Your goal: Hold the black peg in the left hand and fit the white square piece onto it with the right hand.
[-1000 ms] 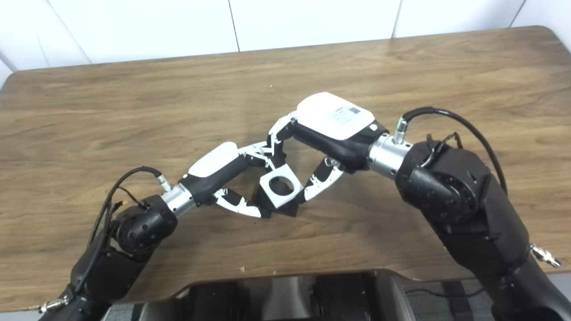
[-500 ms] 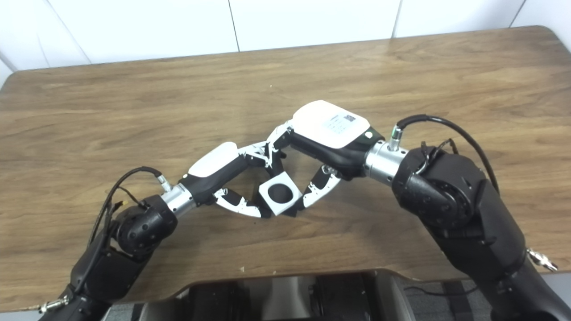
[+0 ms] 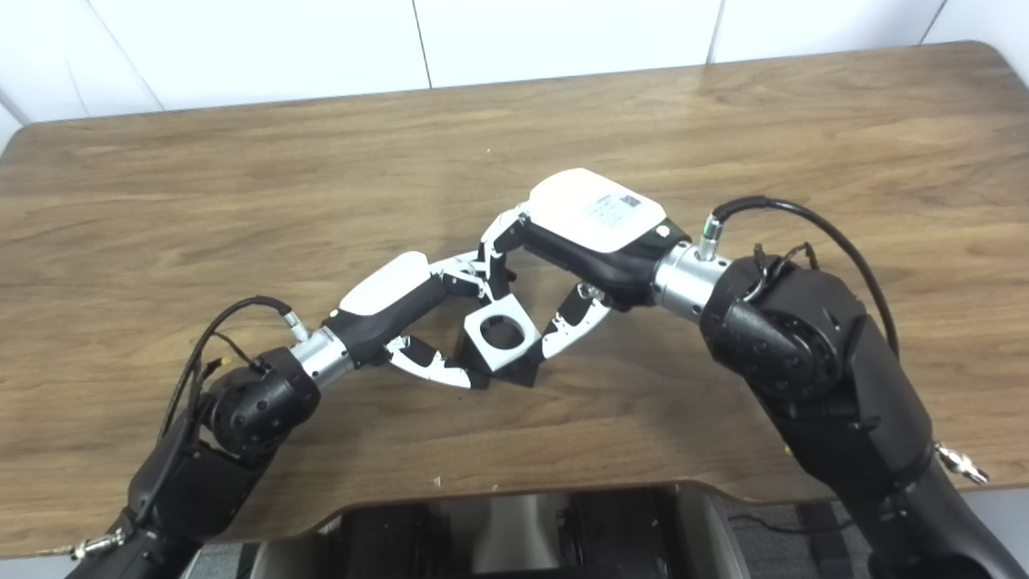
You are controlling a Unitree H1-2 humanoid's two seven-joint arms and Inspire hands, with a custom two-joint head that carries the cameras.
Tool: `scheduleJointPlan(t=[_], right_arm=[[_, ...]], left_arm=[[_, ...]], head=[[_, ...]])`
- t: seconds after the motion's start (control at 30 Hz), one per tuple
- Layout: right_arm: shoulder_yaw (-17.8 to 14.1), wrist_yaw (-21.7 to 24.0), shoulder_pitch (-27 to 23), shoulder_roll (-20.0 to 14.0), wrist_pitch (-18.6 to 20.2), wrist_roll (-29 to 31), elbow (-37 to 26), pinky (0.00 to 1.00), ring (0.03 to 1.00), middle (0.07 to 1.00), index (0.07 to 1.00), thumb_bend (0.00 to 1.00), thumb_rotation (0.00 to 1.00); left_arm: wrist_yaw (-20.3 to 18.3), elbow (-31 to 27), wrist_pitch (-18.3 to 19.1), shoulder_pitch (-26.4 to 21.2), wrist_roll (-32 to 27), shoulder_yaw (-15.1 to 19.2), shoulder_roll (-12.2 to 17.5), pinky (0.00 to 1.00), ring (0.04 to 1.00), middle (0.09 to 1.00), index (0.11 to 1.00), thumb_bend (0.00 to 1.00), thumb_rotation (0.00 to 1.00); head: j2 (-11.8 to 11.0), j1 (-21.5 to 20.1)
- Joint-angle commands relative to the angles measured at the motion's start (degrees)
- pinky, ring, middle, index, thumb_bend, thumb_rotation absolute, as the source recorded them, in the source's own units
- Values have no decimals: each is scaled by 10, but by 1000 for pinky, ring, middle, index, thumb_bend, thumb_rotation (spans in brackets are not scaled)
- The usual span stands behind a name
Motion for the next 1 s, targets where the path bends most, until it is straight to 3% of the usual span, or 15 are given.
scheduleJointPlan(t=[0.0, 0.3, 0.47, 0.73, 0.97], right_arm=[[-12, -26, -17, 10, -9, -2, 6, 634, 749, 738, 480, 515, 139], [-6, -30, -16, 26, -11, -6, 21, 583, 739, 742, 480, 515, 137], [0, -24, -11, 24, -11, -10, 18, 604, 749, 740, 479, 516, 137], [5, -5, -11, 13, -10, -10, 9, 660, 759, 740, 480, 516, 138], [9, 6, -25, -8, -33, -2, 2, 637, 746, 733, 480, 516, 139]], left_arm=[[-47, 36, 56, 27, 50, -28, 17, 898, 953, 871, 493, 517, 75], [-47, 30, 63, 28, 50, -29, 15, 899, 954, 873, 493, 517, 75], [-48, 30, 65, 28, 51, -30, 15, 896, 954, 873, 493, 517, 76], [-45, 32, 62, 28, 47, -27, 15, 905, 954, 873, 493, 517, 75], [-44, 34, 59, 26, 46, -26, 16, 887, 949, 869, 493, 517, 73]], head=[[0, 0], [4, 7], [5, 8], [6, 5], [8, -1]])
